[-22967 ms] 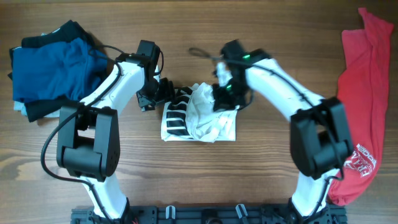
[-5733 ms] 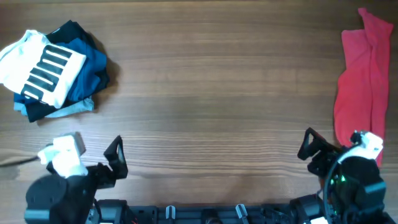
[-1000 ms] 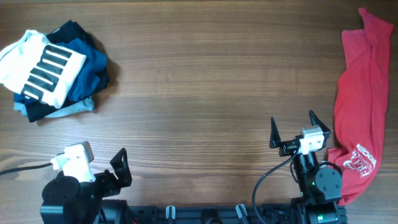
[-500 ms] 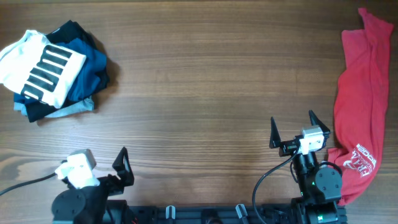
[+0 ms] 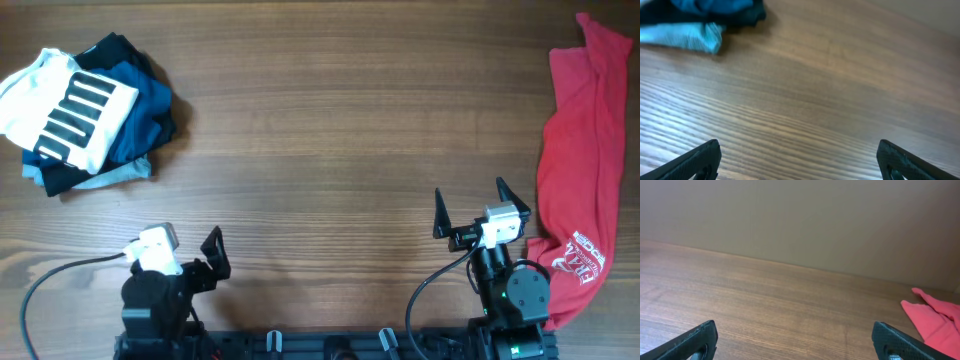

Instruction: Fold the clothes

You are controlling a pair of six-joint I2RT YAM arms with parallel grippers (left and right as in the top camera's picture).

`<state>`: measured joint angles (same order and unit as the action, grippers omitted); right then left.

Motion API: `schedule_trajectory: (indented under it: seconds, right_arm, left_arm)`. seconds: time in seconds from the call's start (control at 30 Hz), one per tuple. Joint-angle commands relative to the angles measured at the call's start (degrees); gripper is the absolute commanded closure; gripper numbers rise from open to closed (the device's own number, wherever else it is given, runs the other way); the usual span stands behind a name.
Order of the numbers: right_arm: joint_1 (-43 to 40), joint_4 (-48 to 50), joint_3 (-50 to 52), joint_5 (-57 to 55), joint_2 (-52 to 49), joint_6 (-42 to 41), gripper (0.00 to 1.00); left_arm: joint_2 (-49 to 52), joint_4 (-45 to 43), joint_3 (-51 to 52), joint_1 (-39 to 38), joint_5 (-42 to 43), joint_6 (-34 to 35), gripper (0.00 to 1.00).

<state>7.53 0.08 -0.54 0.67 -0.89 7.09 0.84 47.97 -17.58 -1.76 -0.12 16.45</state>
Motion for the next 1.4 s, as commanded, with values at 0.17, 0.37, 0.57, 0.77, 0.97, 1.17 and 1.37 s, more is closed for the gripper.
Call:
schedule_trajectory:
  seconds: [0.17,0.37,0.57,0.77,0.97,1.17,1.37]
  right_arm:
    - [-0.39,0.2,0.24,0.92,0.68,-1.05,0.0]
    - [-0.39,0.2,0.24,0.92,0.68,-1.07,0.0]
    - [-0.39,0.2,0.24,0.92,0.68,-1.05,0.0]
    - [-0.39,0.2,0.24,0.92,0.68,-1.05,0.0]
    - [-0.39,0.2,0.24,0.92,0.68,-1.05,0.0]
    - [-0.39,0.2,0.24,0.92,0.68,-1.05,0.0]
    - [-0.39,0.2,0.24,0.92,0.68,-1.07,0.0]
  left_arm:
    - [-0.7,-5.64,8.17,0.33,-0.55,0.02,0.0]
    - [-0.7,-6.47,8.24,0.35,-5.66,-4.92,0.0]
    - [-0.7,-6.49,8.24,0.33,-5.53,-7.08,0.0]
    - [-0.7,-7.5,8.24,0.44,-5.62,-7.28,0.0]
    - [-0.7,-9.81,8.26,0.44,-5.51,-7.26,0.0]
    - [-0.7,-12.61,8.28,0.24,-5.33,-9.01,0.0]
    - [-0.68,-16.06,8.39,0.11,-5.33,-10.27,0.0]
